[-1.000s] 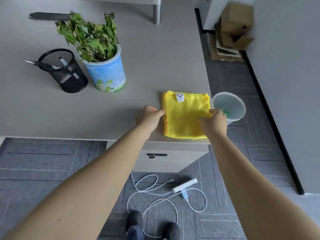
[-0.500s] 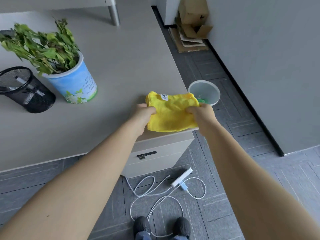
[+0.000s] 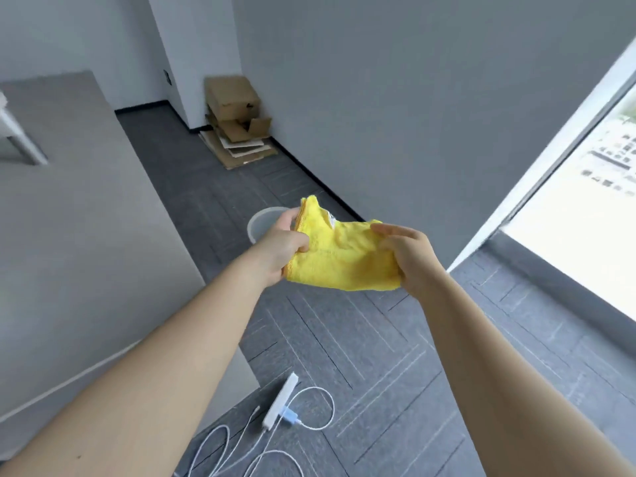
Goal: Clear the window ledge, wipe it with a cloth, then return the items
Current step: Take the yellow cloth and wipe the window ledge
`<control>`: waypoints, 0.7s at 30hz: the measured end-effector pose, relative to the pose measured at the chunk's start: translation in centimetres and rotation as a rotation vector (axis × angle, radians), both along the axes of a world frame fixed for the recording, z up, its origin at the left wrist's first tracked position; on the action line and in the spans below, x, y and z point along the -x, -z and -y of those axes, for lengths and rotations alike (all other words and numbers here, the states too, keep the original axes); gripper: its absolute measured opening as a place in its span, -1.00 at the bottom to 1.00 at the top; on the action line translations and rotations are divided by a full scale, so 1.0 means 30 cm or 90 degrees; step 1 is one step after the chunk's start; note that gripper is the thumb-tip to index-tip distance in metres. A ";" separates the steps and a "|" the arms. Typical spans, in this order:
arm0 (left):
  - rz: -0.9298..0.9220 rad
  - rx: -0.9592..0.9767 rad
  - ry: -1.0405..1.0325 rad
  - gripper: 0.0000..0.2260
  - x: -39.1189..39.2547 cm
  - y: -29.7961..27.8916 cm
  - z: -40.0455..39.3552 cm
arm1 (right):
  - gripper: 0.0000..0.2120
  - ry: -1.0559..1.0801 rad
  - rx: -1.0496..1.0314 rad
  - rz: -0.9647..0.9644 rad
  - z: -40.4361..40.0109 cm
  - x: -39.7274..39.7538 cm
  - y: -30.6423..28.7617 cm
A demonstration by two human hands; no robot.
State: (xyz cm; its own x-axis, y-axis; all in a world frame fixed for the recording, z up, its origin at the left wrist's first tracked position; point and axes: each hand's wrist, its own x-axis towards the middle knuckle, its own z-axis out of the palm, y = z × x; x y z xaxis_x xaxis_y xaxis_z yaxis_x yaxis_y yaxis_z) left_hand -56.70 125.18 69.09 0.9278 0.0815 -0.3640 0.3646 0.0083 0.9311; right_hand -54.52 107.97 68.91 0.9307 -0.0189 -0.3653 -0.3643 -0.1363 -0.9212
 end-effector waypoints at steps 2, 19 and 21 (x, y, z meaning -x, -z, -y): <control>0.020 -0.007 0.029 -0.40 -0.066 -0.023 0.190 | -0.86 0.073 -0.027 0.010 0.201 -0.039 -0.022; 0.045 -0.086 0.346 -0.45 -0.572 0.054 1.559 | -0.66 0.387 0.049 0.035 1.526 -0.260 0.009; 0.039 -0.081 0.356 -0.46 -0.658 0.079 1.659 | -0.64 0.397 0.056 0.025 1.619 -0.326 0.037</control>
State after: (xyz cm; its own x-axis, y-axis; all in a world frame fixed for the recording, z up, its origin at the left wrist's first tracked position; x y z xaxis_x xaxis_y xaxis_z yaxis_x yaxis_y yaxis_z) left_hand -36.97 75.41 66.71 0.8616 -0.3883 -0.3270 0.2260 -0.2834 0.9320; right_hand -44.75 59.40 67.81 0.7476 -0.5908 -0.3035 -0.3654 0.0157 -0.9307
